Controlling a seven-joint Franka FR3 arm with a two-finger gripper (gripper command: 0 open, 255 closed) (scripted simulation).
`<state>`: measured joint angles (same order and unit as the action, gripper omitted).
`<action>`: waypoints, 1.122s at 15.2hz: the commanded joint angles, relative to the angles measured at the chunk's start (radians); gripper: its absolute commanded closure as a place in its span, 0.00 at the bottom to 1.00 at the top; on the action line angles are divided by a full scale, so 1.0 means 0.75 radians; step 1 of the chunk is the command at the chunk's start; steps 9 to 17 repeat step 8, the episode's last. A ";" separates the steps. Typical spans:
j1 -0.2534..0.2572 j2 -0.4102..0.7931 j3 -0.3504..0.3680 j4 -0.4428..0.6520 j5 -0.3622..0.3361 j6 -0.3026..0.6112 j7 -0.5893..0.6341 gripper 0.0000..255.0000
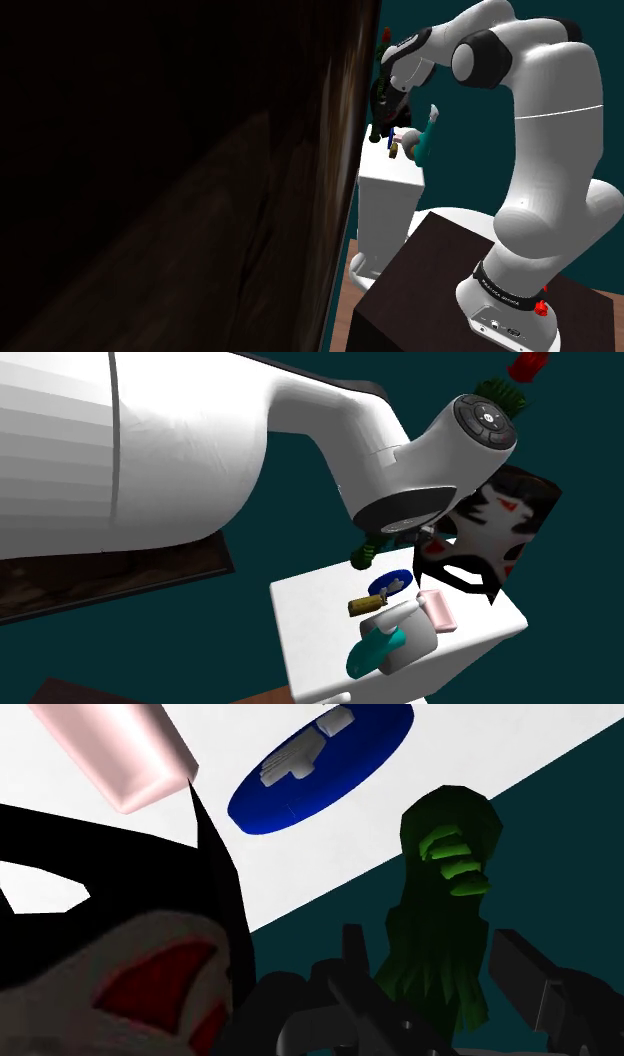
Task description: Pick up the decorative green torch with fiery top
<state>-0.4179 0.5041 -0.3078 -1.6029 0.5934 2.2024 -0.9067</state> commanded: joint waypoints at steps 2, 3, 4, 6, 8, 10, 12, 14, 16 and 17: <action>0.004 -0.026 -0.009 0.017 -0.019 -0.036 0.022 1.00; 0.005 -0.032 -0.012 0.024 -0.025 -0.049 0.029 1.00; 0.006 -0.039 -0.014 0.032 -0.030 -0.062 0.036 1.00; 0.007 -0.051 -0.019 0.048 -0.042 -0.088 0.051 1.00; 0.007 -0.052 -0.019 0.050 -0.042 -0.089 0.052 1.00; 0.007 -0.052 -0.019 0.050 -0.042 -0.089 0.052 1.00; 0.007 -0.052 -0.019 0.050 -0.042 -0.089 0.052 1.00; 0.007 -0.052 -0.019 0.050 -0.042 -0.089 0.052 1.00; 0.007 -0.052 -0.019 0.050 -0.042 -0.089 0.052 1.00; 0.007 -0.052 -0.019 0.050 -0.042 -0.089 0.052 1.00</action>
